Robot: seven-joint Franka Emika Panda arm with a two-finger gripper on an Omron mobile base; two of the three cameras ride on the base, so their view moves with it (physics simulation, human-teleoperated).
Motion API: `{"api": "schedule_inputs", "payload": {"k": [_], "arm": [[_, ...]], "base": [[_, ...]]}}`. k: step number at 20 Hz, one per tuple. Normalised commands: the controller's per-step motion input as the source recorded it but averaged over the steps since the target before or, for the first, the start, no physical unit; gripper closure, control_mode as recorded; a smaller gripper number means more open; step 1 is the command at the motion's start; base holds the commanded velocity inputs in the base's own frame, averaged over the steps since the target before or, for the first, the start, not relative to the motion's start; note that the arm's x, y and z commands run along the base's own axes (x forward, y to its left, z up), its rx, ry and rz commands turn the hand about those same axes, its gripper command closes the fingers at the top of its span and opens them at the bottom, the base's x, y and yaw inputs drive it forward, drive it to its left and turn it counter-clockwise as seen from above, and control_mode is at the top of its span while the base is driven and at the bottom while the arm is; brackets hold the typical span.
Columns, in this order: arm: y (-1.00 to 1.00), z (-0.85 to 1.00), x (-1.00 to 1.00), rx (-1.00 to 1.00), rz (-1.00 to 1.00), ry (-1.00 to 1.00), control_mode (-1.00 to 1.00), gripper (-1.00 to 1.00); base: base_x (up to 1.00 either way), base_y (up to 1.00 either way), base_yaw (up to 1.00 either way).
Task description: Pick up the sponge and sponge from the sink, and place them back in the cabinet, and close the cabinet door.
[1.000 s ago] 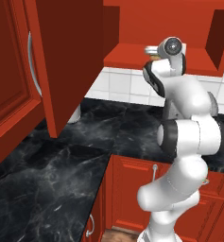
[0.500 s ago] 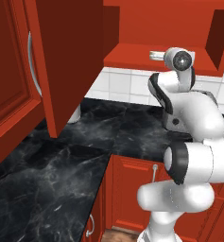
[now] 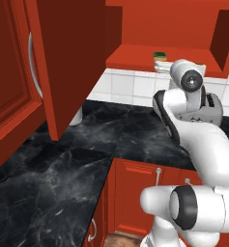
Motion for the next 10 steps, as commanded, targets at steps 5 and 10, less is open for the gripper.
{"api": "schedule_inputs", "payload": {"k": [5, 10], "arm": [[0.16, 0.10, -0.84, 0.00, 0.00, 0.02, -1.00, -1.00], [0.18, 0.02, -0.88, 0.00, 0.00, 0.13, -1.00, -1.00]], "base": [[0.00, 0.00, 0.00], [0.00, 0.00, 0.00]]}}
